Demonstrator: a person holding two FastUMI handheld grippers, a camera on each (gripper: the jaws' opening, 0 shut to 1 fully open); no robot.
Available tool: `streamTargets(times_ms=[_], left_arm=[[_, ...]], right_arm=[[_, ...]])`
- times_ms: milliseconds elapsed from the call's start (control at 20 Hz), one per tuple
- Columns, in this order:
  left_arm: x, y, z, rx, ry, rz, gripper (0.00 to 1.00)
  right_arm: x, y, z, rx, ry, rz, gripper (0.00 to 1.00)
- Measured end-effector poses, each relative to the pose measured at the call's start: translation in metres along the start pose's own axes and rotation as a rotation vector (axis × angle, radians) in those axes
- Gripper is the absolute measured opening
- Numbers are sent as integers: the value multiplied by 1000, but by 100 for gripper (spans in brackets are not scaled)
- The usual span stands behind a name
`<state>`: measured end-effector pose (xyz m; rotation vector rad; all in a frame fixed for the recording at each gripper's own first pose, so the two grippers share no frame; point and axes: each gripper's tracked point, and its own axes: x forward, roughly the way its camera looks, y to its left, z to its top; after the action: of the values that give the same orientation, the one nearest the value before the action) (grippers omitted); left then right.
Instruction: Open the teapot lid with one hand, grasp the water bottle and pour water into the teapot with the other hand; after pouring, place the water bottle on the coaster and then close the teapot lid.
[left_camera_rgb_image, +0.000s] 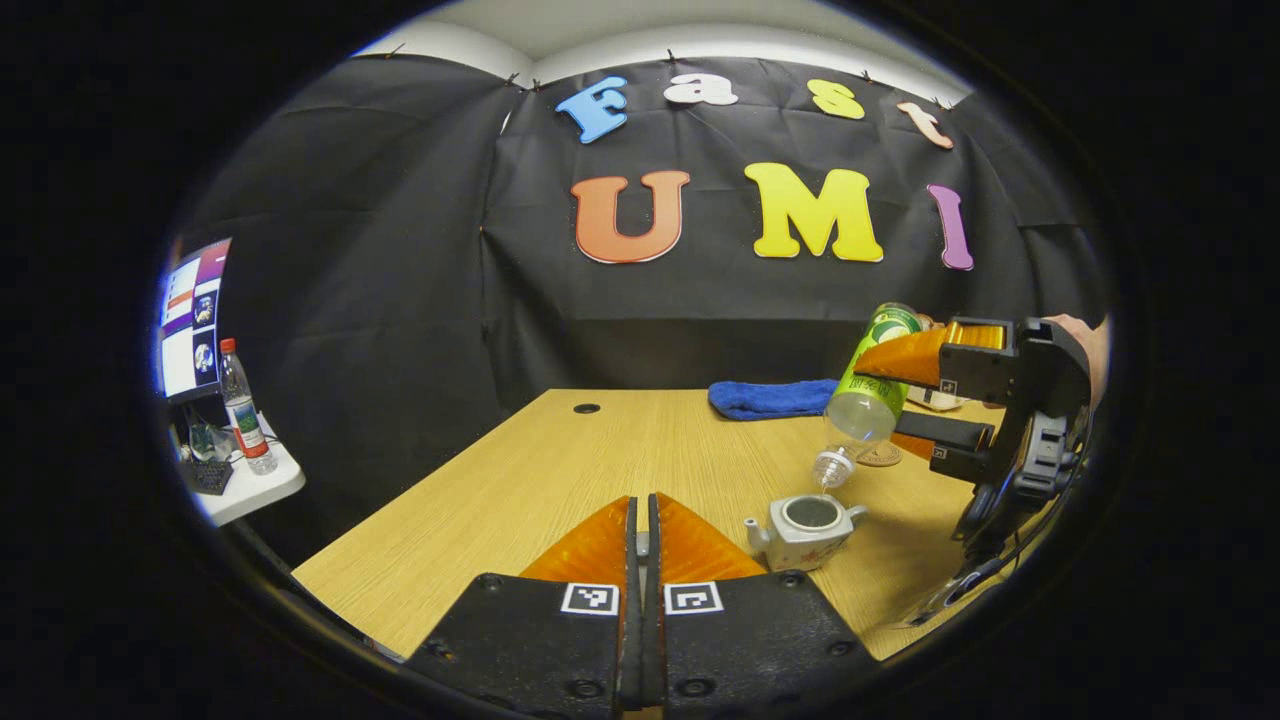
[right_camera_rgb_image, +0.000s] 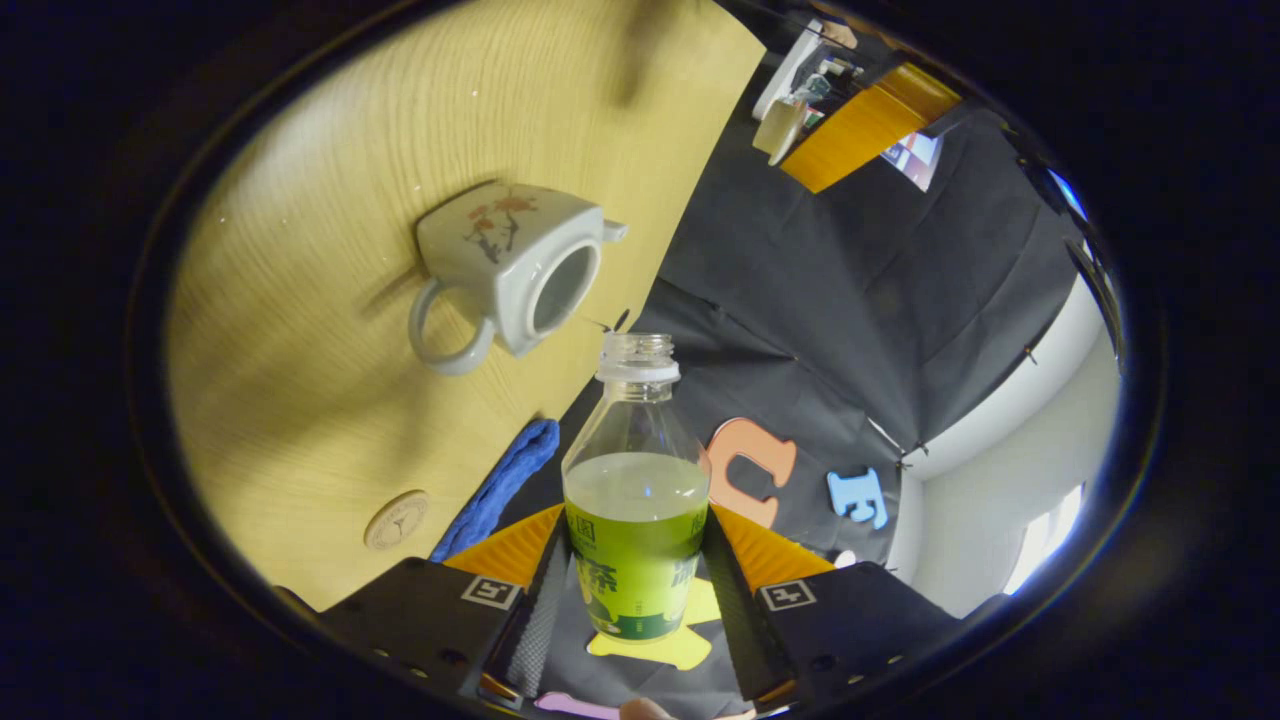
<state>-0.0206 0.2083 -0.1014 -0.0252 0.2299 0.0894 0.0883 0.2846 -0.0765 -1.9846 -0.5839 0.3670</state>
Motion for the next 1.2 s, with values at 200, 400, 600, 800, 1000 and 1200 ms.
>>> streamTargets(times_ms=[200,400,600,800,1000,1200], left_arm=[[-4,5,3,-5,-15,14,2],[-3,8,4,-14,-20,21,2],[-3,3,6,-20,-24,13,2],[-4,-18,19,-32,-44,-24,2],[-5,-46,30,-16,-67,-66,2],[-6,-73,35,-21,-80,-131,2]], right_arm=[[1,7,0,111,-9,26,71],[1,13,-2,327,-8,62,71],[-5,5,-13,648,0,82,73],[-9,-5,-48,1003,48,77,71],[-9,-5,-103,1462,122,46,71],[-3,11,-157,1842,196,1,71]])
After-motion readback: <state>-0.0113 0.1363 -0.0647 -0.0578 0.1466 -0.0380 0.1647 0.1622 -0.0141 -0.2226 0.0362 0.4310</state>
